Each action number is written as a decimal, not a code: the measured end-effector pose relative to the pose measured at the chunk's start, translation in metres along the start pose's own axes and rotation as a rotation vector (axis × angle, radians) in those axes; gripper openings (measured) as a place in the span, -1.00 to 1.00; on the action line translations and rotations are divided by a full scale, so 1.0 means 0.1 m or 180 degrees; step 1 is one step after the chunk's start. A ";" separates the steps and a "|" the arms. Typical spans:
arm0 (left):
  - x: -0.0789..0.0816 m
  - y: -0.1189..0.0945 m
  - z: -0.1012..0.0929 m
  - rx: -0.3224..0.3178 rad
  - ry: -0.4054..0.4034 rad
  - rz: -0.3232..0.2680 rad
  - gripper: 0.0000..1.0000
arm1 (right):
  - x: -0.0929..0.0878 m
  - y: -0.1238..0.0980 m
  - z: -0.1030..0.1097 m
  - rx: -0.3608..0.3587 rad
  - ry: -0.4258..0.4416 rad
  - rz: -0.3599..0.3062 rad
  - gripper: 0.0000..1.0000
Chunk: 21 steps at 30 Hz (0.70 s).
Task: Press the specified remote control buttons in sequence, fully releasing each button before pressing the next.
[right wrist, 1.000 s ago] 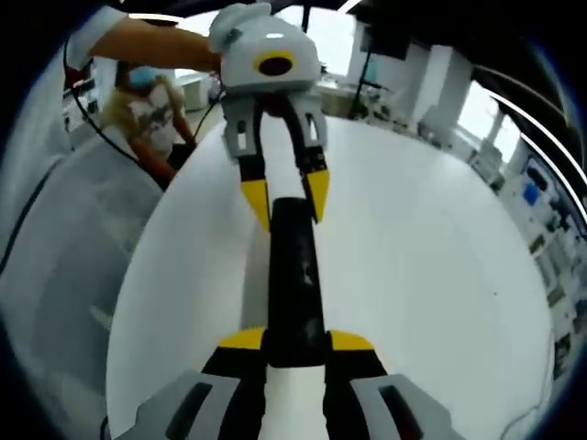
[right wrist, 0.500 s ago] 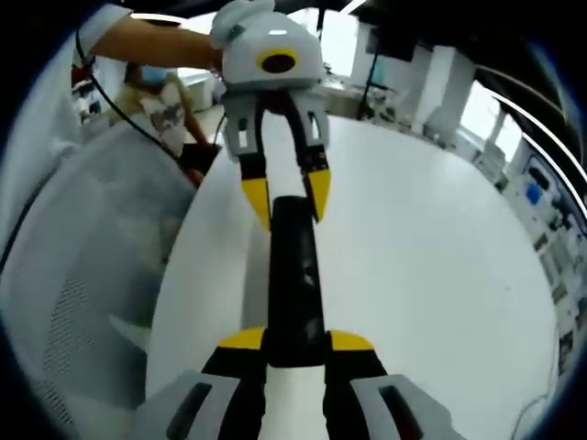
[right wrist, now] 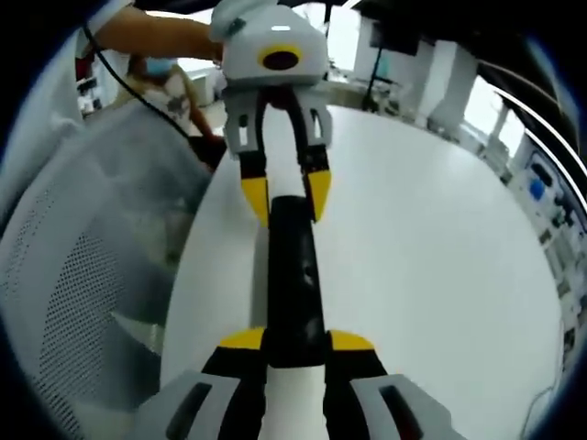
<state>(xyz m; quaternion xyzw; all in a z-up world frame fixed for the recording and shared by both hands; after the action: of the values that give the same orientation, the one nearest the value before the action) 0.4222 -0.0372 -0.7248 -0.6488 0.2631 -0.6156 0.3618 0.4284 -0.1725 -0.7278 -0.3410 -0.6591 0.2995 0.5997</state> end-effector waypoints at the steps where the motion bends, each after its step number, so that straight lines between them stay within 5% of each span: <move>1: -0.01 0.00 0.00 -0.0003 0.0006 0.0010 -0.52 | -0.01 0.00 0.00 0.0004 0.0008 -0.0002 -0.61; 21: -0.09 0.10 -0.01 -0.0057 0.0087 0.0141 -0.53 | -0.07 0.09 0.04 0.0047 0.0023 0.0065 -0.60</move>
<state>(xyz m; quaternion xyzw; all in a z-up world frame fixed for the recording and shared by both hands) 0.4211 -0.0361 -0.7383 -0.6376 0.2879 -0.6138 0.3659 0.4258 -0.1727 -0.7396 -0.3444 -0.6511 0.3093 0.6015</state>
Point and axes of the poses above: the point that each gripper's makers call its tool centre point, and the gripper's own axes: y roughly forward along the fingers, z roughly to its left, x roughly out of its top, the point moved 5 cm from there along -y, roughly backward along the fingers, and after that the axes turned 3 degrees about -x, right-handed, at the moved point
